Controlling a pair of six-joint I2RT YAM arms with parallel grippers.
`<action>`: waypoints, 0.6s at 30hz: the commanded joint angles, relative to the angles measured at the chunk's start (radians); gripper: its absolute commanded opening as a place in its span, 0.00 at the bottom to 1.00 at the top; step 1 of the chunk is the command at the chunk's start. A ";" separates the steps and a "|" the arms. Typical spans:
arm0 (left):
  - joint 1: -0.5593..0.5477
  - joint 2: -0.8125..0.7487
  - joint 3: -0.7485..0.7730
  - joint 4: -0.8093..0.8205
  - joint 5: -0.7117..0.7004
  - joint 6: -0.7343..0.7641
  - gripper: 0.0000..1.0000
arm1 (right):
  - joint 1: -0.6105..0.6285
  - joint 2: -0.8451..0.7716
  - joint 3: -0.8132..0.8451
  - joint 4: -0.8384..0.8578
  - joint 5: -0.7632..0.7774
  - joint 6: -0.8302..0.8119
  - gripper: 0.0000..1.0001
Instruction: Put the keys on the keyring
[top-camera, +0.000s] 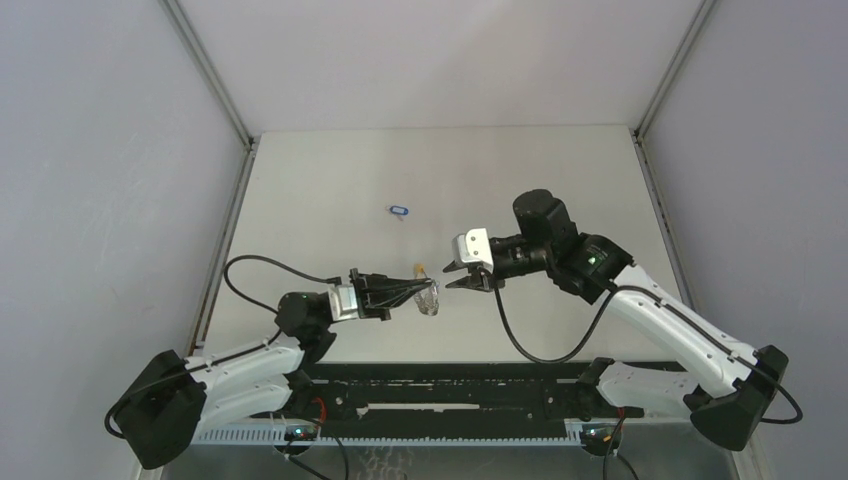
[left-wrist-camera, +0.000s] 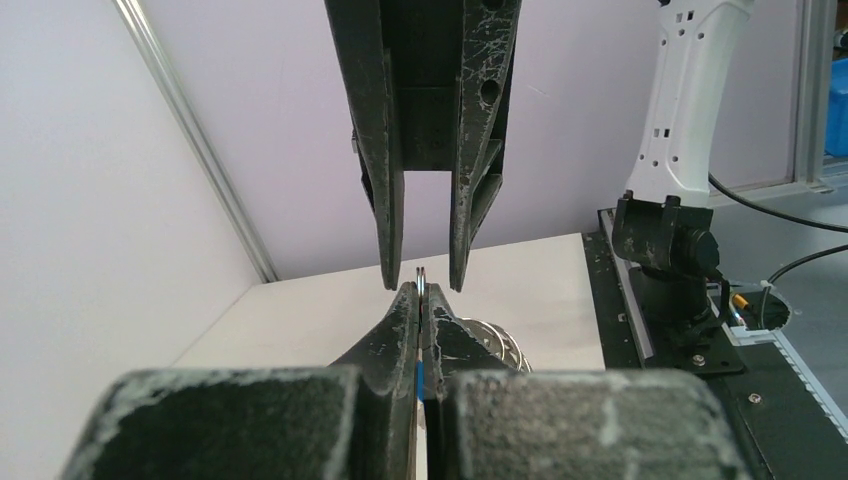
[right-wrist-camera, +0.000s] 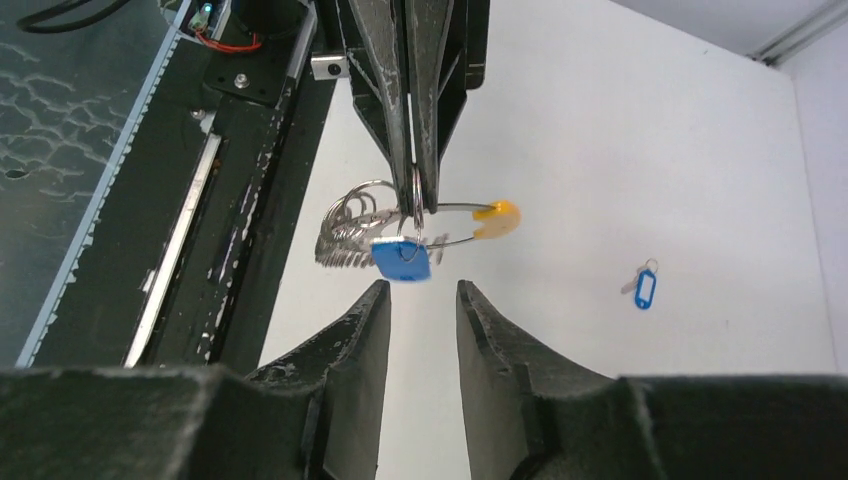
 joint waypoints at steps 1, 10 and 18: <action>0.005 0.001 -0.005 0.073 0.007 -0.024 0.00 | -0.003 0.006 -0.005 0.102 -0.056 -0.002 0.31; 0.004 0.015 0.003 0.081 0.012 -0.031 0.00 | 0.012 0.058 -0.005 0.155 -0.097 0.006 0.30; 0.006 0.016 0.003 0.082 -0.005 -0.030 0.00 | 0.018 0.069 -0.005 0.148 -0.143 0.007 0.25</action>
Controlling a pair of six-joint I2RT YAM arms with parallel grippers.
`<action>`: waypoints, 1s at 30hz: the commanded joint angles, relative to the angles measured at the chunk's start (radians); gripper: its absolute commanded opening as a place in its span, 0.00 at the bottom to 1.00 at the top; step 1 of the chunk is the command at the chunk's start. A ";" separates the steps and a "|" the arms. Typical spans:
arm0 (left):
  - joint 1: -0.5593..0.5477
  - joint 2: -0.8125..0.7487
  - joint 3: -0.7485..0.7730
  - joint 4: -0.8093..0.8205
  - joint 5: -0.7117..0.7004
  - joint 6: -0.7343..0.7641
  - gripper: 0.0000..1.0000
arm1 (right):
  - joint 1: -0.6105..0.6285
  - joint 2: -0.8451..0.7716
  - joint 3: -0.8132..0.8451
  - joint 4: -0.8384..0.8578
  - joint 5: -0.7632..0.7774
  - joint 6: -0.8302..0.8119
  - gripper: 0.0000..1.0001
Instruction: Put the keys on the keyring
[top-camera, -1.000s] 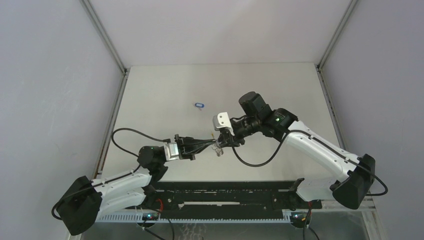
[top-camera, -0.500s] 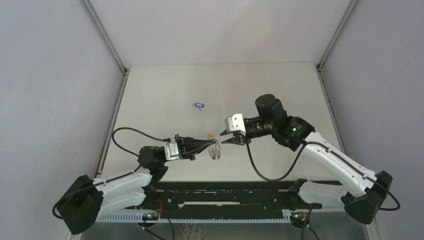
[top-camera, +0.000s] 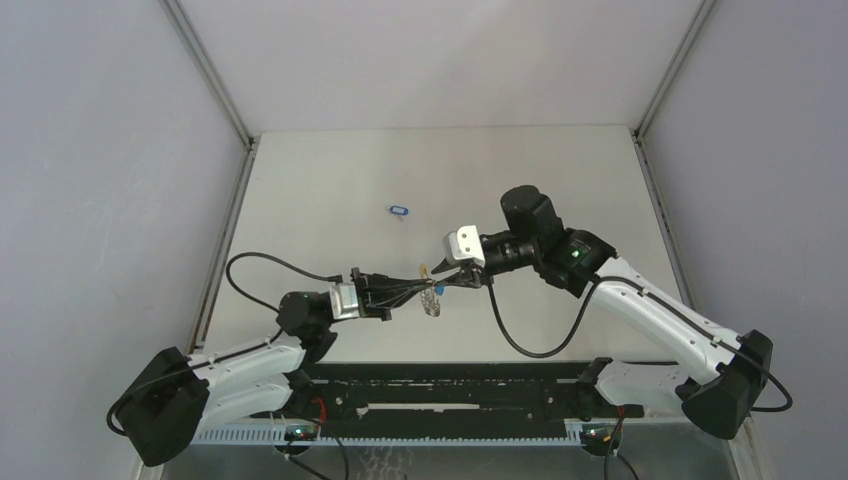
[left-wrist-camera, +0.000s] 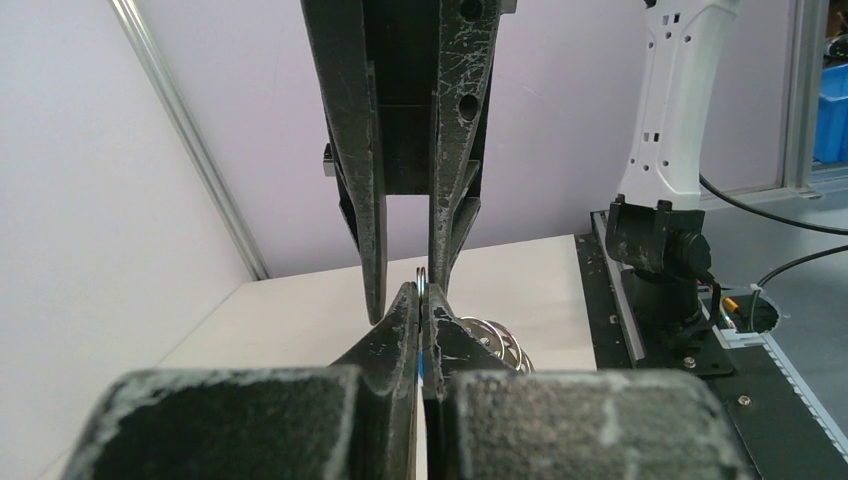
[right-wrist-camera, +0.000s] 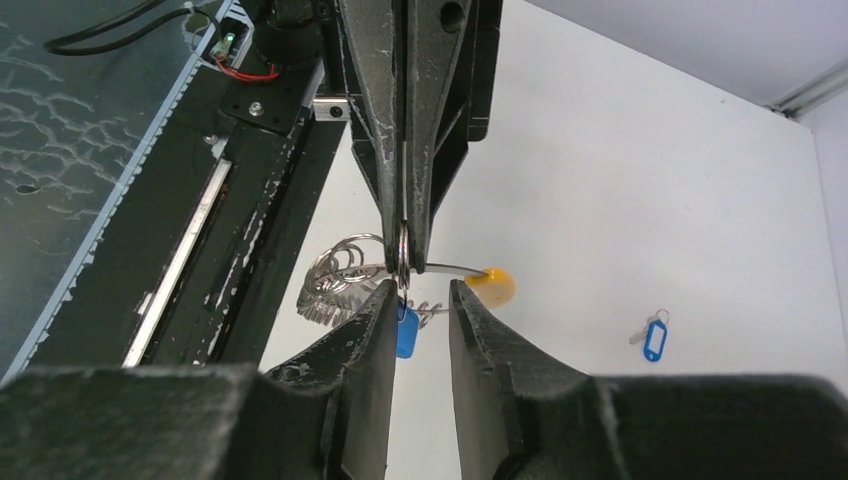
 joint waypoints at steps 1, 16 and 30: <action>0.005 -0.005 0.001 0.064 -0.011 -0.006 0.00 | 0.011 -0.001 0.000 0.036 -0.059 0.006 0.24; 0.005 -0.049 -0.013 -0.101 -0.062 0.047 0.16 | 0.012 0.004 0.037 -0.074 0.091 0.029 0.00; 0.005 -0.164 0.012 -0.451 -0.163 0.177 0.43 | 0.193 0.307 0.473 -0.693 0.739 0.074 0.00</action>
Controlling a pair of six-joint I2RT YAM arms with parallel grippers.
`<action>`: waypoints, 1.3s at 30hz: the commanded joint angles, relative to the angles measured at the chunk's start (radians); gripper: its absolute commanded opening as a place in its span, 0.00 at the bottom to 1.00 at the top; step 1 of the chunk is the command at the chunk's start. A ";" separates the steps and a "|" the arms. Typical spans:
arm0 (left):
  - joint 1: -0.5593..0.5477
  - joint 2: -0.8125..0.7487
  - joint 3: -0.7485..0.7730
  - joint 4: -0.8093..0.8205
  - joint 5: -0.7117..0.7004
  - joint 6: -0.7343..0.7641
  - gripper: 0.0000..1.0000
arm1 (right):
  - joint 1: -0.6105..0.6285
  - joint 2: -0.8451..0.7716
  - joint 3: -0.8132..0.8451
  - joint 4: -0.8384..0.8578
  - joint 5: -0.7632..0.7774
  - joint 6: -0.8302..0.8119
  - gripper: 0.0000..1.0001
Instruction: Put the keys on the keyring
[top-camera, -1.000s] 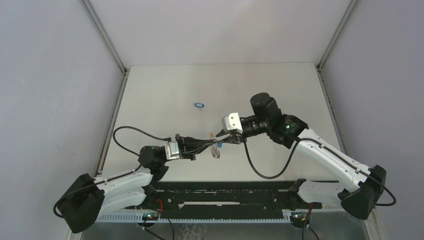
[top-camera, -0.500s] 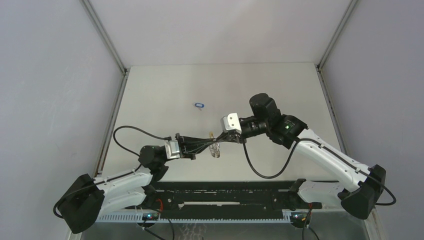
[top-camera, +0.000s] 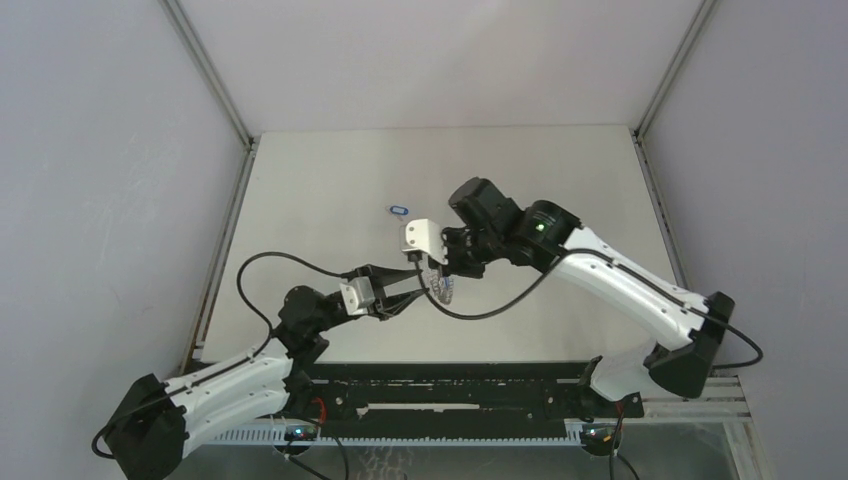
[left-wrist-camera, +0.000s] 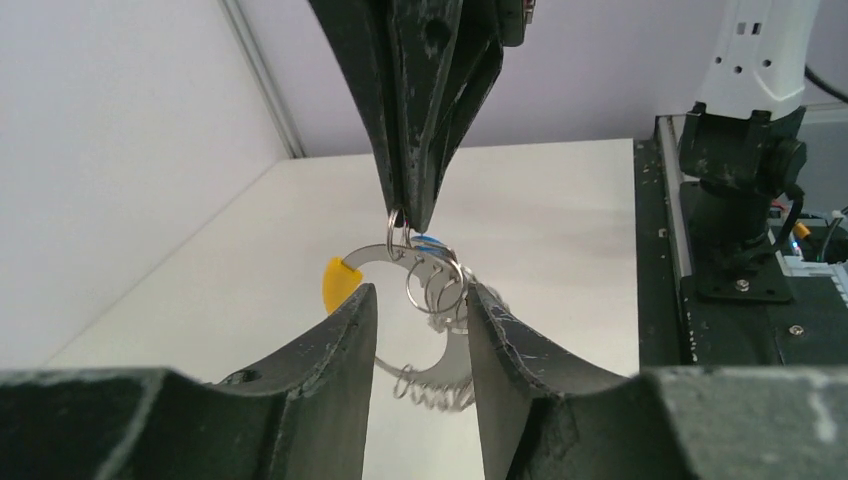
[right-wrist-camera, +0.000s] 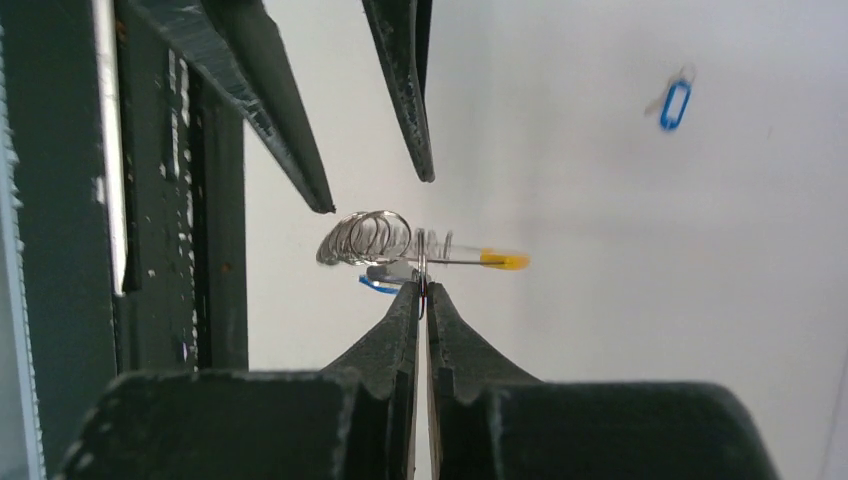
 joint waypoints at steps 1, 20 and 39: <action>0.005 0.022 0.011 0.004 -0.033 0.022 0.43 | 0.064 0.123 0.134 -0.238 0.251 0.046 0.00; 0.005 0.302 -0.003 0.412 0.064 -0.114 0.33 | 0.113 0.144 0.164 -0.200 0.200 -0.013 0.00; 0.003 0.328 0.033 0.309 0.073 -0.071 0.23 | 0.122 0.120 0.155 -0.171 0.182 -0.024 0.00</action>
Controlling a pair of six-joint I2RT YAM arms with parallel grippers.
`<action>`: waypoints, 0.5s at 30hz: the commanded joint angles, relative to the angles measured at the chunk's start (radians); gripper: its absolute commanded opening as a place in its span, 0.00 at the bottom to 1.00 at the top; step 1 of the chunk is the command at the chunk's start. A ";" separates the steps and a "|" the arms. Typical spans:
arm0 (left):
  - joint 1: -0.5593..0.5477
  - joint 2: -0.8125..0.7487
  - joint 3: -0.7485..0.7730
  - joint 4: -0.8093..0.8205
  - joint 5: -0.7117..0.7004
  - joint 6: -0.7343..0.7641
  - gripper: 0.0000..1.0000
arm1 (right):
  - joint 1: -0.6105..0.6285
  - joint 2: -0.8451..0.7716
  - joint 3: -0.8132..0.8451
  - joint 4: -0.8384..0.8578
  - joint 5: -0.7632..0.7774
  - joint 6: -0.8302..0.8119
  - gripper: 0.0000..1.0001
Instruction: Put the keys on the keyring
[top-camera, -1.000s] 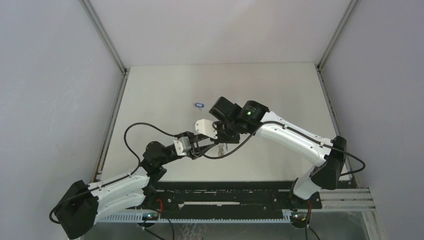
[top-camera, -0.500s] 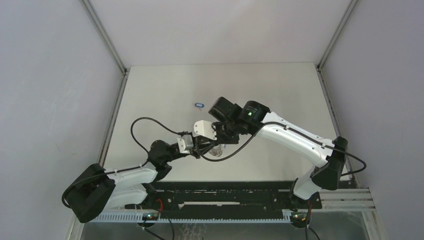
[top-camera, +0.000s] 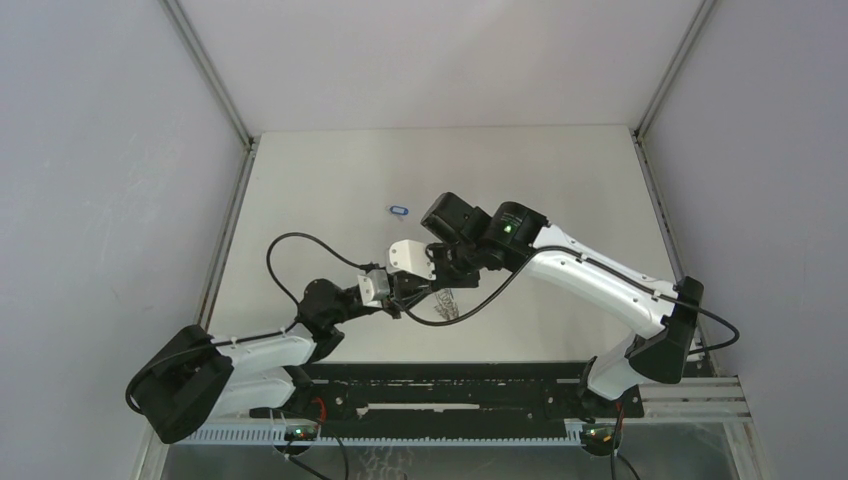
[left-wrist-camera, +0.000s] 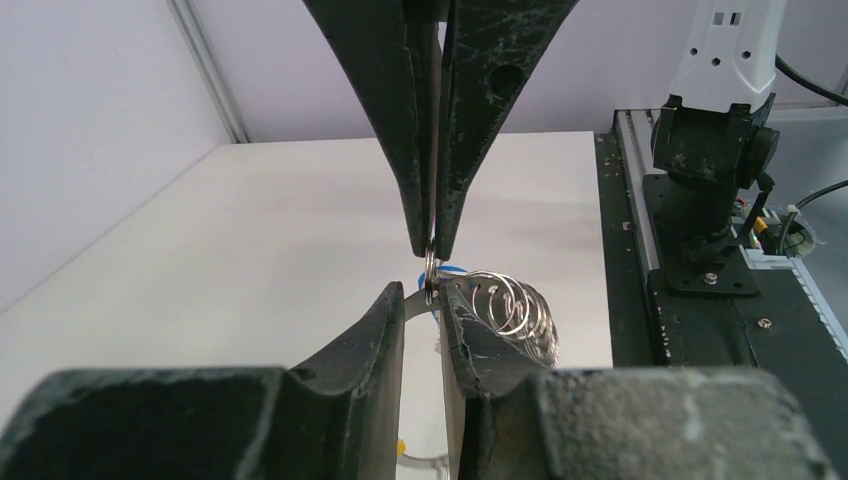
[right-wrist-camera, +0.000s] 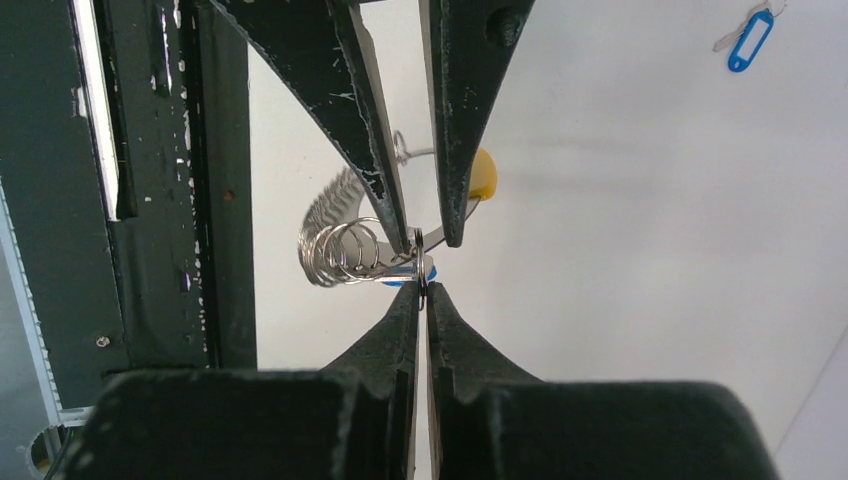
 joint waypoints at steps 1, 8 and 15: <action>0.003 -0.005 0.034 0.005 0.011 0.015 0.23 | 0.013 -0.037 0.020 0.048 -0.013 -0.010 0.00; 0.003 -0.026 0.038 0.005 0.020 0.002 0.23 | 0.024 -0.022 0.020 0.042 -0.008 -0.008 0.00; 0.003 -0.028 0.052 -0.009 0.029 -0.004 0.21 | 0.040 -0.002 0.033 0.033 0.014 -0.004 0.00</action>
